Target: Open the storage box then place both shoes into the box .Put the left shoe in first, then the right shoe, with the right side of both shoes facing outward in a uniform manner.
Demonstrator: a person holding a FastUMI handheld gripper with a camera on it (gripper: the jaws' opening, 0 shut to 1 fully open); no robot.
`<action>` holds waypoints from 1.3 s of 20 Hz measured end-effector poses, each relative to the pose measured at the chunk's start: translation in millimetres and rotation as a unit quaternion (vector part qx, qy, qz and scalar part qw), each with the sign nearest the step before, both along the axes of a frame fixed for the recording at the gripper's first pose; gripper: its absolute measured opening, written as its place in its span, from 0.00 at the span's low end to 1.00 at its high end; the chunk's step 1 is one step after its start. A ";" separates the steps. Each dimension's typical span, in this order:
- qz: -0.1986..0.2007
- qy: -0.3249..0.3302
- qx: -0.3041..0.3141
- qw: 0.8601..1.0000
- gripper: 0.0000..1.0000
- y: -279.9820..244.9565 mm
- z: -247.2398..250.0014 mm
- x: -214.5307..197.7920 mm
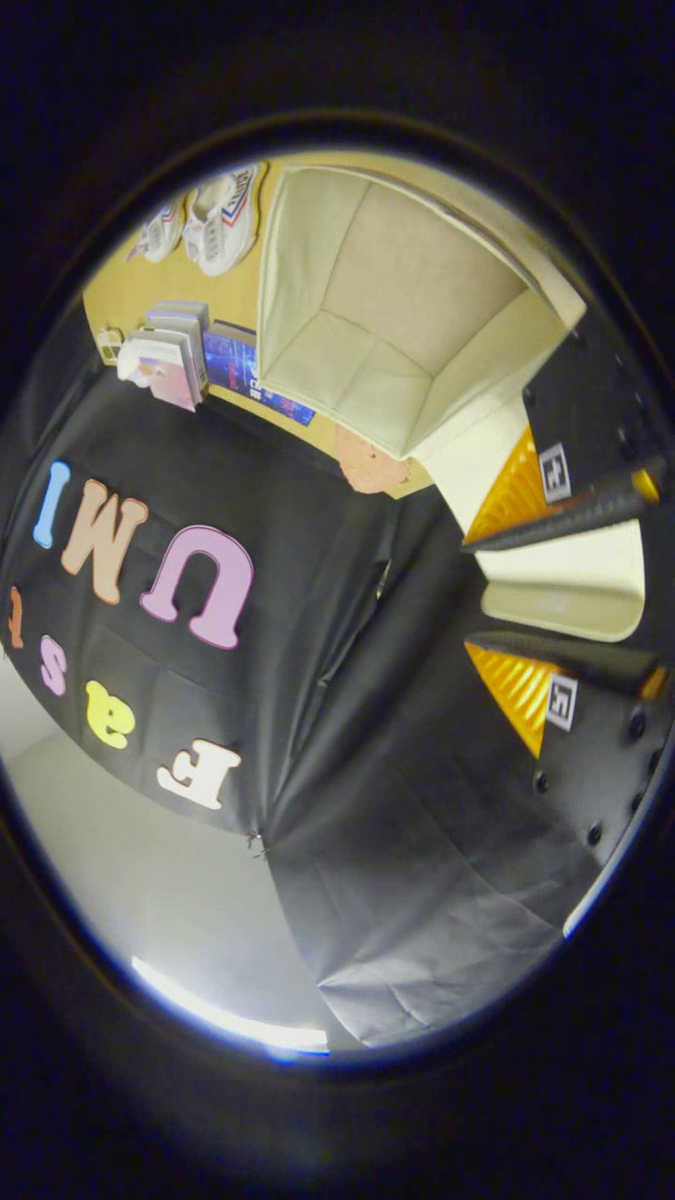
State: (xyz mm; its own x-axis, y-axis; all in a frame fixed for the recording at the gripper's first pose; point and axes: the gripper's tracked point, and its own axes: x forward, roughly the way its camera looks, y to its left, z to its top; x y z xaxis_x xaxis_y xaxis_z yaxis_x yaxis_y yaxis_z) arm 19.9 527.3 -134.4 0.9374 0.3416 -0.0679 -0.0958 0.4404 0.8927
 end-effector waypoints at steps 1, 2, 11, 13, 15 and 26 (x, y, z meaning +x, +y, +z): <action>0.005 -0.002 -0.012 1.000 0.47 -0.9 -1.6 0.4; 0.009 -0.002 -0.024 1.000 0.55 -3.4 -3.2 0.0; 0.045 -0.001 -0.201 0.979 0.98 -72.3 -9.4 -16.6; 0.046 0.011 -0.267 0.963 0.98 -105.8 -16.7 -19.3; 0.041 0.020 -0.320 0.946 0.98 -143.3 -21.4 -18.4; -0.052 0.135 -0.460 0.876 0.99 -358.4 -79.1 -36.7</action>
State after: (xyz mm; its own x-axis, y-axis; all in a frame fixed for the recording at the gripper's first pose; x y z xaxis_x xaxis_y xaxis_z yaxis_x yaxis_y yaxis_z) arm -16.8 168.9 -213.5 0.8678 -0.0602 -0.4933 0.1470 0.9793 0.1391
